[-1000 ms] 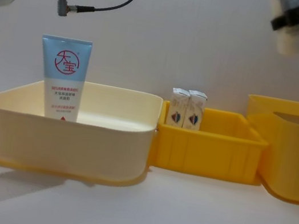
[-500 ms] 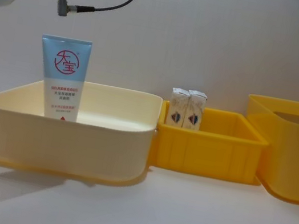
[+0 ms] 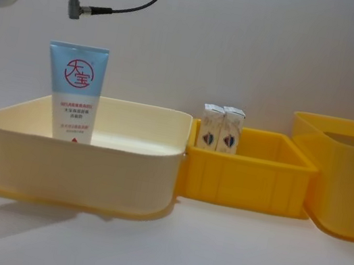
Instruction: Bimanual collaborative sorting of washing and personal care products
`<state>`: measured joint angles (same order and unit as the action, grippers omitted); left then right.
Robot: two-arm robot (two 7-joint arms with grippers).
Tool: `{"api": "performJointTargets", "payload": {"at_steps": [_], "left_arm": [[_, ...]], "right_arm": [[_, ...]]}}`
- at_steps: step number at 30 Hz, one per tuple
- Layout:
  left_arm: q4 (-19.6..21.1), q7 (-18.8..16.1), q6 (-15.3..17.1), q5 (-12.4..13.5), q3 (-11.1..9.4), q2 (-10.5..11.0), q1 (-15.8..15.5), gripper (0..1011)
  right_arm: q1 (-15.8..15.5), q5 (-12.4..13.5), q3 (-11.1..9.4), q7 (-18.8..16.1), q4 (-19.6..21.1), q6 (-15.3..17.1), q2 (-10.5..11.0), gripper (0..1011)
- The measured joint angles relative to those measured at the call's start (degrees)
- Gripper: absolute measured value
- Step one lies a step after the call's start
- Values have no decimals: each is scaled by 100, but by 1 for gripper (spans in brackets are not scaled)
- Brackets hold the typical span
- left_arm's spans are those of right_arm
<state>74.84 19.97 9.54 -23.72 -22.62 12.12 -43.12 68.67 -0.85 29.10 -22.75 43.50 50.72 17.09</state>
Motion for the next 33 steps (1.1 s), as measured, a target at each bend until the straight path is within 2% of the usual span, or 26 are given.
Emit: {"api": "performJointTargets", "payload": {"at_steps": [8,9,12,13,19,25,33], "left_arm": [[0,0,0,0,0,2,0,1004],[0,0,0,0,0,1,0,1003],[0,0,0,0,0,-1,0,1003],[0,0,0,0,0,-2,0,1003],[0,0,0,0,0,3,0,1003],[0,0,0,0,0,1,0,1003],[0,0,0,0,0,1,0,1003]], "right_arm": [[316,-61,205,-435,-645,193,-83,1001],[456,-93,287,-591,-958,228,-140,1001],[630,-132,372,-771,-1352,217,-229,1001],[777,-157,429,-866,-1685,181,-310,1001],[1161,-236,577,-1164,-2566,41,-524,1001],[1395,-284,668,-1343,-3100,-41,-655,1001],[1567,-320,734,-1477,-3503,-110,-753,1001]]}}
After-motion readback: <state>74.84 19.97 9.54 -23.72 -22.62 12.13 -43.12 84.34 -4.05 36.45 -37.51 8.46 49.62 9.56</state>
